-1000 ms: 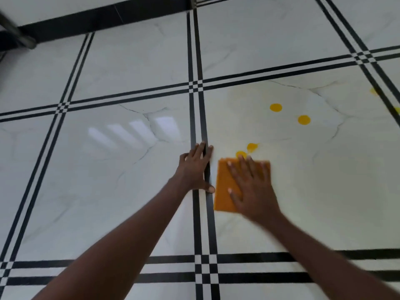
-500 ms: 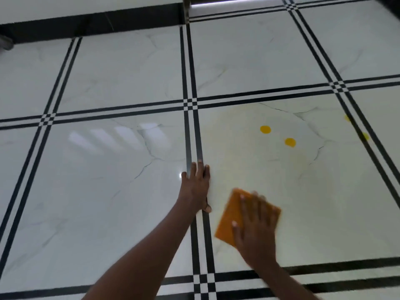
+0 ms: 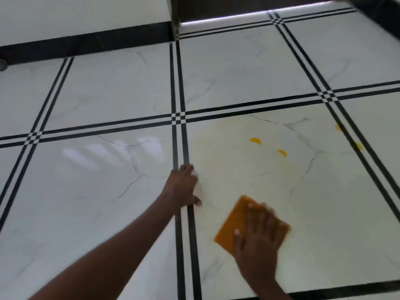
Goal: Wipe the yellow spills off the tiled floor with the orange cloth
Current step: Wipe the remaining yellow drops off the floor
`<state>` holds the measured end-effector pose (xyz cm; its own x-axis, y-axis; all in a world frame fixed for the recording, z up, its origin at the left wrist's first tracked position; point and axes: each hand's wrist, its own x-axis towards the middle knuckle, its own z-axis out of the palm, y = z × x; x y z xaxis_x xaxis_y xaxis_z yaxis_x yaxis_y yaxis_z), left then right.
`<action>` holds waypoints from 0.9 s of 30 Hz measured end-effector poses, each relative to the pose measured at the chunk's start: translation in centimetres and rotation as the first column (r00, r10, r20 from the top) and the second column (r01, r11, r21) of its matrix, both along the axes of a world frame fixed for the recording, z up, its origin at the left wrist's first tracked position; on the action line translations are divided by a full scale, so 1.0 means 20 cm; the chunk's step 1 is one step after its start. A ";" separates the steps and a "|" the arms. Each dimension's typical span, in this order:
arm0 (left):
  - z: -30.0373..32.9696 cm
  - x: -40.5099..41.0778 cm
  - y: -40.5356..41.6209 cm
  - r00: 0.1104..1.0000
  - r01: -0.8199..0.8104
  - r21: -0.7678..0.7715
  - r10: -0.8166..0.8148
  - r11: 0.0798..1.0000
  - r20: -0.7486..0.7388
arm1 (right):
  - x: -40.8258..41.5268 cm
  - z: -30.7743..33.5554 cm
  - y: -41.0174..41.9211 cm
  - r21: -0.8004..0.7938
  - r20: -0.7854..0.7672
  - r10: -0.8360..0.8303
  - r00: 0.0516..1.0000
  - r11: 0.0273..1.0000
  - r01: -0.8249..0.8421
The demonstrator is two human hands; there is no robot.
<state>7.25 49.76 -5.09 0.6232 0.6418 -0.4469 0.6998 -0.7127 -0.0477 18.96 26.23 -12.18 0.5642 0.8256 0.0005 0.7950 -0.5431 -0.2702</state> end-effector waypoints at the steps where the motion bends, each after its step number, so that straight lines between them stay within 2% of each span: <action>1: 0.00 0.05 0.06 1.000 0.001 0.007 -0.001 1.000 0.020 | -0.01 -0.01 0.09 0.005 -0.009 0.134 0.991 0.991 -0.134; 3: -0.05 0.11 0.13 0.999 -0.004 -0.029 0.003 1.000 -0.049 | 0.16 -0.03 0.44 -0.007 0.011 0.387 0.922 0.922 -0.387; 4: -0.09 0.11 0.15 0.995 -0.006 -0.036 0.002 0.999 -0.099 | 0.30 -0.05 0.64 -0.012 0.039 0.460 0.887 0.888 -0.460; 6: -0.14 0.08 0.17 0.989 -0.005 -0.020 0.002 1.000 -0.150 | 0.61 -0.09 0.97 -0.036 0.095 0.446 0.890 0.895 -0.444; 8: -0.16 0.08 0.17 0.988 -0.005 -0.014 0.003 1.000 -0.154 | 0.95 -0.14 1.10 -0.040 0.132 0.289 0.948 0.957 -0.286; 11: -0.15 0.10 0.17 0.989 -0.019 -0.008 0.017 1.000 -0.147 | 1.18 -0.13 0.82 0.046 0.140 -0.035 0.990 0.999 0.029; 13: -0.13 0.11 0.15 0.989 -0.026 -0.005 0.025 1.000 -0.144 | 1.04 -0.08 0.49 0.084 0.070 -0.306 0.949 0.950 0.300; 15: -0.10 0.12 0.14 0.989 -0.038 -0.022 0.035 0.999 -0.144 | 0.67 -0.04 0.22 0.001 0.038 -0.437 0.899 0.899 0.437; 16: -0.10 0.12 0.14 0.988 -0.044 -0.024 0.040 0.999 -0.146 | 0.47 -0.03 0.15 -0.013 0.029 -0.414 0.910 0.910 0.414; 17: -0.09 0.12 0.13 0.988 -0.046 -0.027 0.042 0.999 -0.146 | 0.31 -0.02 0.12 -0.011 0.009 -0.313 0.950 0.950 0.313; 19: -0.10 0.11 0.14 0.990 -0.050 -0.031 0.046 0.998 -0.132 | 0.18 -0.01 0.25 0.004 -0.017 0.046 0.999 0.999 -0.046; 21: -0.12 0.10 0.14 0.994 -0.039 -0.027 0.036 0.999 -0.103 | 0.33 -0.03 0.56 -0.027 0.021 0.377 0.926 0.926 -0.376; 22: -0.13 0.09 0.15 0.995 -0.035 -0.028 0.032 0.999 -0.097 | 0.45 -0.04 0.73 -0.054 0.046 0.463 0.885 0.886 -0.461; 23: -0.15 0.09 0.15 0.994 -0.035 -0.033 0.031 0.999 -0.101 | 0.61 -0.06 0.88 -0.073 0.036 0.480 0.877 0.876 -0.477; 24: -0.16 0.08 0.16 0.994 -0.036 -0.037 0.032 0.999 -0.104 | 0.76 -0.08 0.98 -0.076 0.030 0.413 0.910 0.909 -0.410; 26: -0.17 0.07 0.17 0.994 -0.038 -0.044 0.033 0.998 -0.100 | 1.06 -0.13 0.97 -0.049 0.061 0.113 0.992 0.993 -0.110; 27: -0.17 0.07 0.18 0.994 -0.035 -0.049 0.029 0.998 -0.107 | 1.14 -0.14 0.87 -0.028 0.084 -0.031 0.996 0.999 0.034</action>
